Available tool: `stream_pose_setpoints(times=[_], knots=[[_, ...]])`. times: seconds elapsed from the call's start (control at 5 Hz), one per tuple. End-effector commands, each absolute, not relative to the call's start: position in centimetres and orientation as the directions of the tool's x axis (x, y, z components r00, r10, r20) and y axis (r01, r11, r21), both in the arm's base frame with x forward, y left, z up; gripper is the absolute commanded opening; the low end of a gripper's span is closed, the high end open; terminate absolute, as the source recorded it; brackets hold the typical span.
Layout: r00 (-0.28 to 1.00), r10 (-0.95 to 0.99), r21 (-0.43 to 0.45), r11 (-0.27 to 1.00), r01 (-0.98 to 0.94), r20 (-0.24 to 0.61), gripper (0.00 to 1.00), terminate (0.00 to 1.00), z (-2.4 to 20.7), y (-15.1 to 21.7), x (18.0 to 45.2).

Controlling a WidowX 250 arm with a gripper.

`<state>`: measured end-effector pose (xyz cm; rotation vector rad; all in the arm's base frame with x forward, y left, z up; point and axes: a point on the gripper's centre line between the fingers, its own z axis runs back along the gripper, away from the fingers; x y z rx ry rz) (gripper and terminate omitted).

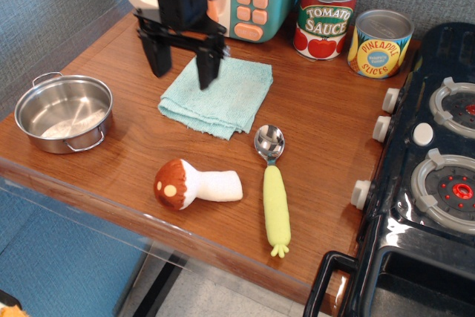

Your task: Move the corn back a few inches

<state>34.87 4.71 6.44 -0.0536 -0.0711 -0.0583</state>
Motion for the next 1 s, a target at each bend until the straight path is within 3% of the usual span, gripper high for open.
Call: stream_pose_setpoints(times=[0.0,0.2,0.4,0.6,0.8], knots=[[0.952,-0.263,-0.057,0.960,0.275,0.156,1.00,0.00,9.4,-4.8,29.6],[0.944,-0.292,-0.013,0.955,0.298,0.152,1.00,0.00,7.3,-9.8,27.9],[0.960,-0.253,0.027,0.967,0.251,0.120,1.00,0.00,4.7,-12.0,27.0],[0.974,-0.200,0.089,0.978,0.191,0.105,1.00,0.00,2.4,-12.6,26.2],[0.977,-0.194,0.118,0.976,0.183,0.090,1.00,0.00,1.8,-12.3,26.2]])
